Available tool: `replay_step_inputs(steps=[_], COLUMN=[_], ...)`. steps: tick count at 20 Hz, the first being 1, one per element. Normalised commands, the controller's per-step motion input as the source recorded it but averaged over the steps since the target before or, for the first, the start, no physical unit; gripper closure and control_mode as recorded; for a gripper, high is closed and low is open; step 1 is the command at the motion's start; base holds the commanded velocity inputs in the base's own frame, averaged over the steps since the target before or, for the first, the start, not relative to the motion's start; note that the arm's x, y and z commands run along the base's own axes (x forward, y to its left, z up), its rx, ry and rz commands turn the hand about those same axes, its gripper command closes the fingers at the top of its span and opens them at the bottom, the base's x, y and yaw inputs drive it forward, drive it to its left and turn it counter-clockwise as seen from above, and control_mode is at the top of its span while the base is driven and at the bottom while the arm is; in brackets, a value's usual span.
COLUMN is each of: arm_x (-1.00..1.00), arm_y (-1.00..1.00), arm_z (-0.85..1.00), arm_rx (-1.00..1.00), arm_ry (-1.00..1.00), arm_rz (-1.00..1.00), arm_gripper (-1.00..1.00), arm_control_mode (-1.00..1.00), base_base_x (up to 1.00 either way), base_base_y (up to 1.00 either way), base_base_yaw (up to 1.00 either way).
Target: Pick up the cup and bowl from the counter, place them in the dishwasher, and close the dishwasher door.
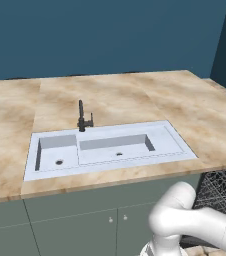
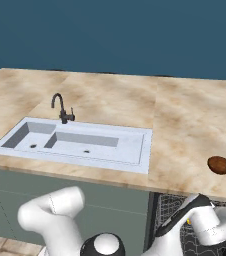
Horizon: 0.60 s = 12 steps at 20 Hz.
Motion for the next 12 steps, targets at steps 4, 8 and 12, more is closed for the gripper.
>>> replay_step_inputs(steps=[4,8,12], arm_x=[0.21,0.25,0.31], arm_y=[0.0,0.0,-0.09], arm_z=[-0.6,-0.64,-0.48], arm_rx=[0.02,0.0,0.06], arm_ry=[0.02,0.03,0.0], arm_rz=[0.0,0.0,-0.01], arm_gripper=[1.0,1.0,1.0], arm_control_mode=[-1.0,-1.0,-1.0], base_base_x=[0.0,0.0,0.0], base_base_y=[0.0,0.0,0.0], base_base_yaw=[0.0,0.0,0.0])
